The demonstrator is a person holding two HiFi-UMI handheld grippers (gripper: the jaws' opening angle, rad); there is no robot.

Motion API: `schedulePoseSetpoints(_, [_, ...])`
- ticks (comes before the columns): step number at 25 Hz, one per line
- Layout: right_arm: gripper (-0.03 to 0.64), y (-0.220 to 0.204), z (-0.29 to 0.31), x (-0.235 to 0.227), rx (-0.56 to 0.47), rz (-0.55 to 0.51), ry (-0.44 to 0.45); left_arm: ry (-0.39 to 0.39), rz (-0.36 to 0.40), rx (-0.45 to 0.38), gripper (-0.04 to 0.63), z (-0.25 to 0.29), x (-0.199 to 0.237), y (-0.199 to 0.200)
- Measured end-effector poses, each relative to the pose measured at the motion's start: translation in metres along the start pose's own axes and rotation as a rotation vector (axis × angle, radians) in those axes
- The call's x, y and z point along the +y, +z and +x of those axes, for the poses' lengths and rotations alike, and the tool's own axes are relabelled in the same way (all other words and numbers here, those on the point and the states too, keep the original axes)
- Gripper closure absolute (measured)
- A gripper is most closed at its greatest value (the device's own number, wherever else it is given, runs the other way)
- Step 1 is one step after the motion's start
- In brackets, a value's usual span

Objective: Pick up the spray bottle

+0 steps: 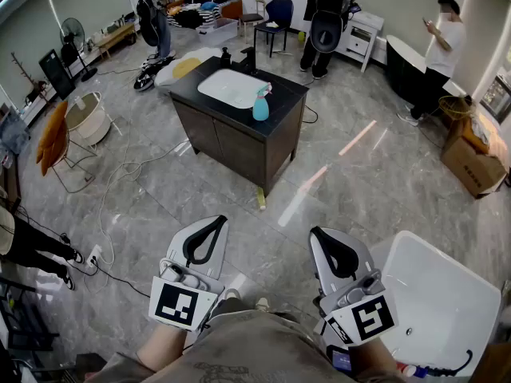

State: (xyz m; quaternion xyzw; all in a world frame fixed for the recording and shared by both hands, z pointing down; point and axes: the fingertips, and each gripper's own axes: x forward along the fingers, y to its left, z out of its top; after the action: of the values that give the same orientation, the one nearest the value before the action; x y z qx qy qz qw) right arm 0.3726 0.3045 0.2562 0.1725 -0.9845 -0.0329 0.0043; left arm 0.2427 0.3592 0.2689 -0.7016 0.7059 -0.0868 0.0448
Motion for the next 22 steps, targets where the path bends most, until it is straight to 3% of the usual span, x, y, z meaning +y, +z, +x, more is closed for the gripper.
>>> schedulePoseSetpoints(19, [0.588,-0.005,0.0,-0.012,0.008,0.006,-0.016,-0.013,-0.004,0.014,0.595,0.006,-0.004,-0.002])
schedulePoseSetpoints(22, [0.588,0.0,-0.003,-0.018,-0.028,0.042,-0.05,-0.011,-0.008,0.017,0.595,0.006,-0.003,-0.001])
